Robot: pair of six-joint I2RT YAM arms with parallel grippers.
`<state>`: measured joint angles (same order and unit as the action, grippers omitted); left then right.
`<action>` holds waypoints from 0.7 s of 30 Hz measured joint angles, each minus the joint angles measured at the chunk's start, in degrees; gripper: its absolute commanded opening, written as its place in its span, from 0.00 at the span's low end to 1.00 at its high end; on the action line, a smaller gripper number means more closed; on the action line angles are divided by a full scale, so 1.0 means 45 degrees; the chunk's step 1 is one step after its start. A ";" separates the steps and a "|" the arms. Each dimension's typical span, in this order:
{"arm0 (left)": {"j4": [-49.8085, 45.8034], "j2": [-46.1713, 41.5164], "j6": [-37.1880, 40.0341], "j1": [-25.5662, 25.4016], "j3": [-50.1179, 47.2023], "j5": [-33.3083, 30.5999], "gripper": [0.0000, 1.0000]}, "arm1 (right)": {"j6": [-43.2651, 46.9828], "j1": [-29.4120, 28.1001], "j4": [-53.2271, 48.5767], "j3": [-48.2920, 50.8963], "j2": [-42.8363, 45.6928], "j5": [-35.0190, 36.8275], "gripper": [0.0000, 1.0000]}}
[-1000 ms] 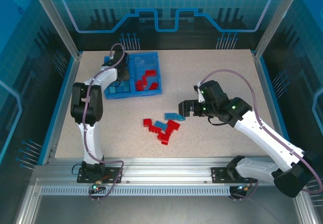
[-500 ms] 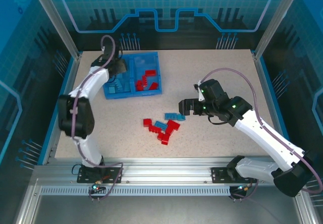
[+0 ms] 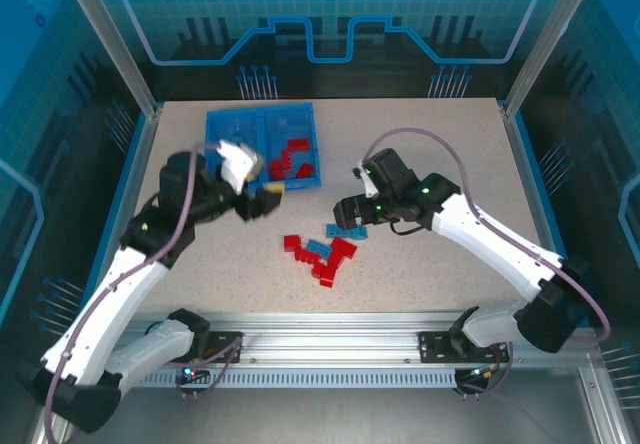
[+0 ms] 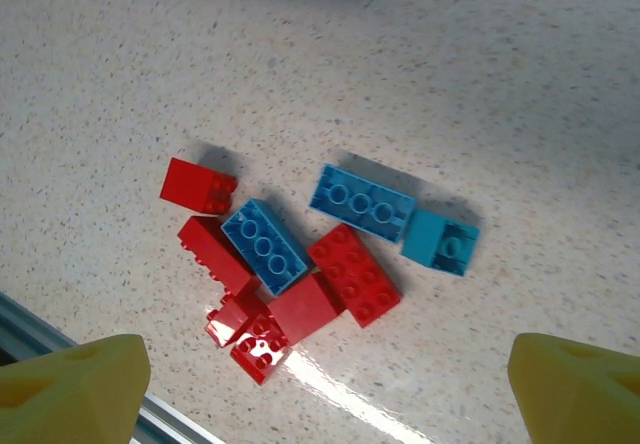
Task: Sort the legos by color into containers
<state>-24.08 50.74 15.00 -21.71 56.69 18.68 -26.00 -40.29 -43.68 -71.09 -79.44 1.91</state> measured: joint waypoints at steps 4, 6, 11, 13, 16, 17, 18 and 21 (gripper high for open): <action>-0.1078 -0.2103 0.2987 -0.0442 -0.2657 0.1389 0.78 | 0.0729 -0.0797 -0.0102 -0.0612 -0.1496 0.0000 0.89; -0.1506 -0.2812 0.3959 -0.0461 -0.3502 0.1671 0.84 | 0.0991 -0.1083 -0.0214 -0.0787 -0.2215 0.0000 0.89; -0.2001 -0.3458 0.5668 -0.0461 -0.4527 0.1982 0.99 | 0.1511 -0.1559 -0.0622 -0.1452 -0.3939 0.0204 0.82; -0.2006 -0.3458 0.6120 -0.0461 -0.4750 0.1938 0.99 | 0.1904 -0.1846 -0.0622 -0.1783 -0.4430 0.0311 0.82; -0.1778 -0.3633 0.6479 -0.0461 -0.5255 0.1671 0.99 | 0.2497 -0.2497 -0.0627 -0.2448 -0.5158 0.0374 0.82; -0.1729 -0.3764 0.6567 -0.0461 -0.5406 0.1525 0.99 | 0.2696 -0.2701 -0.0612 -0.2841 -0.5542 0.0335 0.84; -0.1724 -0.3900 0.6625 -0.0461 -0.5479 0.1394 0.99 | 0.2871 -0.2832 -0.0520 -0.3162 -0.5863 0.0248 0.84; -0.1734 -0.4546 0.6795 -0.0461 -0.5557 0.0758 0.99 | 0.3497 -0.3050 -0.0165 -0.3993 -0.6897 0.0199 0.87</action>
<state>-31.88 30.28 45.58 -23.79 31.68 22.09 -10.26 -54.02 -44.42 -89.06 -110.48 2.81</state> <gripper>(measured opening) 0.987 0.859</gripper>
